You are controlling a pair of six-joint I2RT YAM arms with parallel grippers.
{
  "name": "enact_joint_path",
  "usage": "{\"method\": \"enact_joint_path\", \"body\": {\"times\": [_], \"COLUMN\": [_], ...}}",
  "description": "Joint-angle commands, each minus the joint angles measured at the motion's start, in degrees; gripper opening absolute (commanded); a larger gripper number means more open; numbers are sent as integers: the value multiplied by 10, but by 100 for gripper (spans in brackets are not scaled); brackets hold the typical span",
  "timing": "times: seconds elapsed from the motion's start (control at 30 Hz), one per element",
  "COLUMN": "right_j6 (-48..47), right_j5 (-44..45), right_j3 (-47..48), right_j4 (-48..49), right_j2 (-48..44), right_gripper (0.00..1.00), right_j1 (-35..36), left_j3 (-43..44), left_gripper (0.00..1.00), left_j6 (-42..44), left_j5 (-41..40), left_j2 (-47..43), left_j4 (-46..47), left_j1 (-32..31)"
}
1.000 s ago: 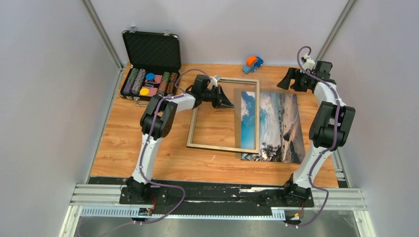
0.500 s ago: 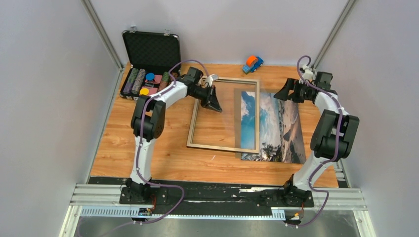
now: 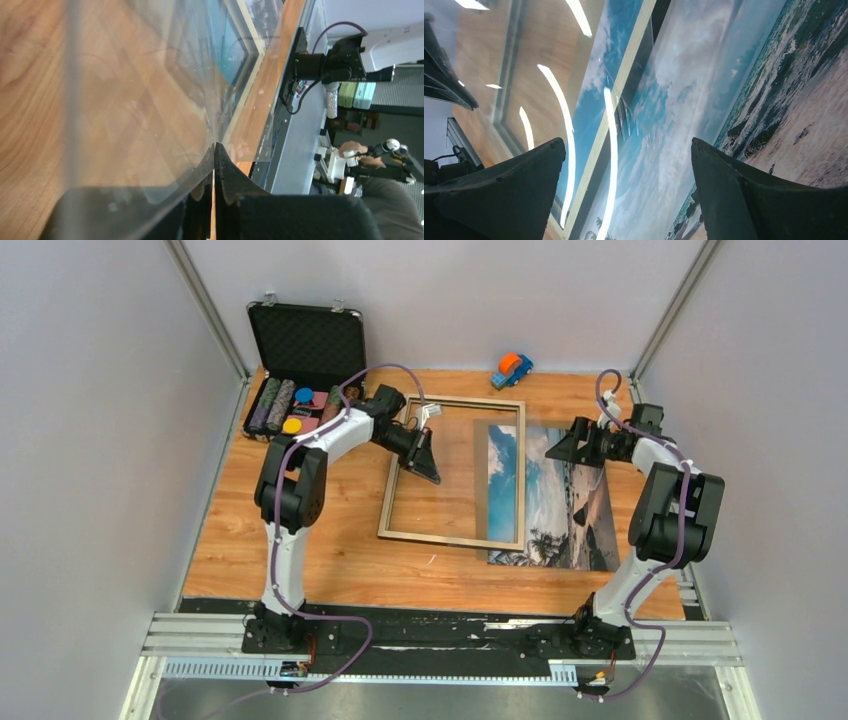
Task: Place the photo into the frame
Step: Pick up the photo frame item at the center of the board.
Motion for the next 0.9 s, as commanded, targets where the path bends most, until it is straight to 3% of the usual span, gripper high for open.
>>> {"method": "enact_joint_path", "body": {"times": [0.0,0.17,0.57,0.87], "right_j6": [-26,-52,-163,-230], "right_j5": [-44,-71,-187,-216], "right_j3": [-2,-10,-17,-21], "right_j4": [4,-16,-124,-197], "right_j2": [-12,-13,-10,5], "right_gripper": [94,93,88,84], "right_j1": [-9,-15,-36,-42], "left_j3": [-28,-63,-138,-175], "left_gripper": [0,0,0,0], "left_j6": [60,61,-71,-153], "left_j5": [56,86,82,81], "left_j2": [-53,-65,-92,-107], "left_j4": [44,89,278,383], "left_j1": [-1,0,5,20]}}
